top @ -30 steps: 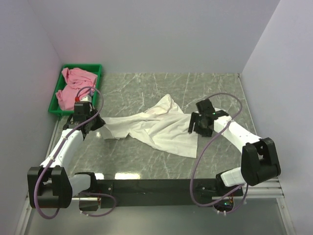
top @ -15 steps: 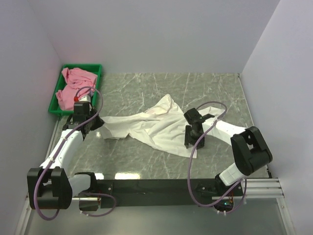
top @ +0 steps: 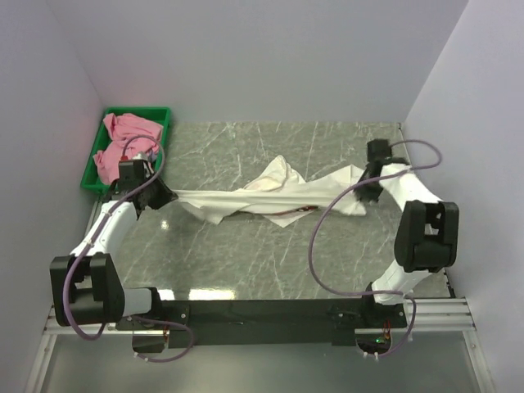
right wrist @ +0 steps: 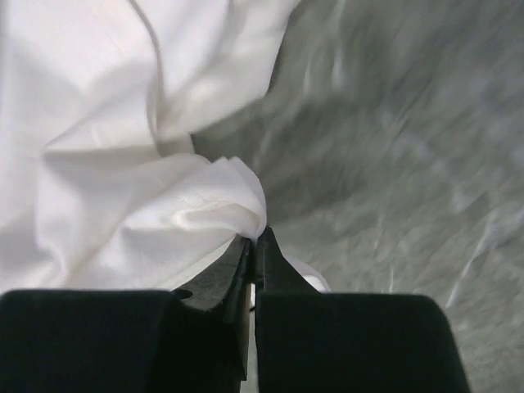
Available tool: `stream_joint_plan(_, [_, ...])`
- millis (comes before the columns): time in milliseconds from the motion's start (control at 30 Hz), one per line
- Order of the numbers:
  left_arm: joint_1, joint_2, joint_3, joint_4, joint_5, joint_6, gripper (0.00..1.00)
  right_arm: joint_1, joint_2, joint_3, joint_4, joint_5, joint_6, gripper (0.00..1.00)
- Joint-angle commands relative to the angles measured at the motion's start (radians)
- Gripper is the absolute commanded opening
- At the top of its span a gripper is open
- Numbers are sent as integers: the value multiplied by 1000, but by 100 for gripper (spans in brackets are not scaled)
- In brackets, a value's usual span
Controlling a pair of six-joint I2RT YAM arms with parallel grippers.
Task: Fold and stack the t-shirts
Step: Flatten the tshirt out
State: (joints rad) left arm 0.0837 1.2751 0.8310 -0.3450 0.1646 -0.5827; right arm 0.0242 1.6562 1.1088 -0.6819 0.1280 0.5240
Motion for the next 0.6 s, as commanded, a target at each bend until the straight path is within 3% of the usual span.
stream_joint_plan(0, [13,10,40,57,44,-34,1,-113,3,161,-10,96,-31,0])
stream_joint_plan(100, [13,-28,-39,69,99,-57,1,-106,1,180,-68,55,-70,0])
stream_joint_plan(300, [13,-209,-176,5,144,-71,1,-104,-247,-113,16,-36,-47,0])
stream_joint_plan(400, [13,-327,-139,-90,133,-62,1,-104,-372,-141,-11,-34,-35,0])
stream_joint_plan(567, [13,-476,-12,-203,21,-63,1,-107,-538,-53,-73,41,-12,0])
